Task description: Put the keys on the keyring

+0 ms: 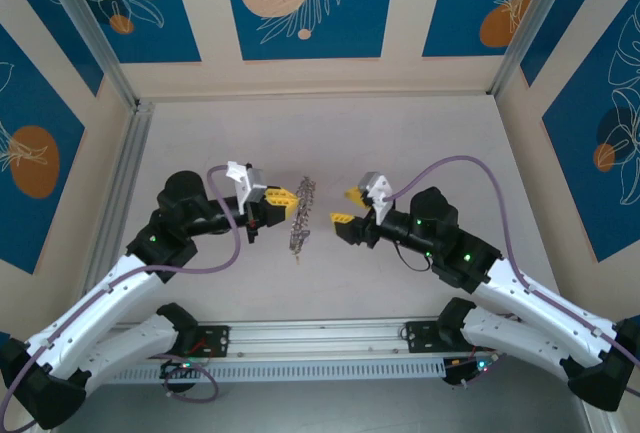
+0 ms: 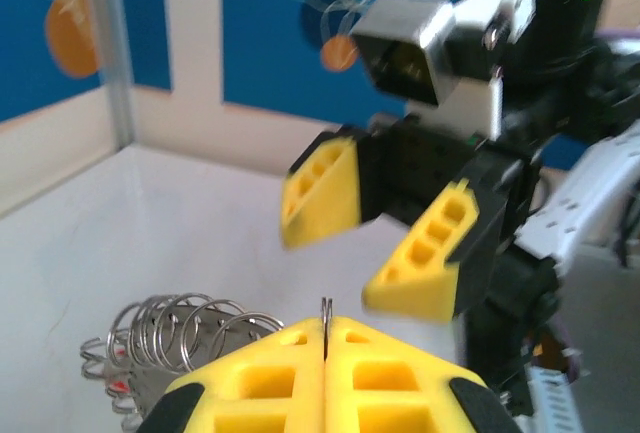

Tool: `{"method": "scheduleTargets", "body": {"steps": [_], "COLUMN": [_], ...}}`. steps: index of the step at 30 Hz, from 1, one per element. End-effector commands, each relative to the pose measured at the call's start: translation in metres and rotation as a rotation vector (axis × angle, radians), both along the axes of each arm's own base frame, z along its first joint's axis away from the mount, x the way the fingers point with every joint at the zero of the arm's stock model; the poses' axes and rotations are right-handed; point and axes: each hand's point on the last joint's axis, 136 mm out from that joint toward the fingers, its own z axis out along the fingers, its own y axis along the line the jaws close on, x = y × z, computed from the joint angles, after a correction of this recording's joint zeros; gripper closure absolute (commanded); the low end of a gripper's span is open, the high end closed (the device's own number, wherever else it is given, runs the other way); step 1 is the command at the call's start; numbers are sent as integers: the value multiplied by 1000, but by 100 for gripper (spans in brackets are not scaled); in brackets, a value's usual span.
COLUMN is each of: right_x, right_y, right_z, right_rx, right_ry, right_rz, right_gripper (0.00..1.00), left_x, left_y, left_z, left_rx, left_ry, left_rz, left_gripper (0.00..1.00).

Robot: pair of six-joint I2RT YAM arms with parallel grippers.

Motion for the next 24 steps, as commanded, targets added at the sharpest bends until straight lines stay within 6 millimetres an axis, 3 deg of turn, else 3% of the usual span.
{"method": "scheduleTargets", "body": {"steps": [1,5,12,18,20,24], "right_x": [34,58,77,82,83,78], "right_y": [-47,-76,-88,-97,-100,-105], "right_z": [-7,-23,-41,-47,-48,-44], "right_rx": [40,84,96,109,108,136], "right_ry": [62,149,186,195,192,149], "right_rz": [-279,-405,-455,-490,-501,-507], "right_gripper": [33,24,18,8,0,1], "left_x": [32,59,99,136,153,185], "left_y": [10,11,-4,-39,-49,-59], "left_z": [-28,-66,-117,-162,-180,-214], "left_rx": [119,243,365,399,416,451], "left_ry": [-3,30,146,242,261,299], "left_rz": [155,240,295,319,349,425], "left_gripper": [100,100,100,100,100,100]}}
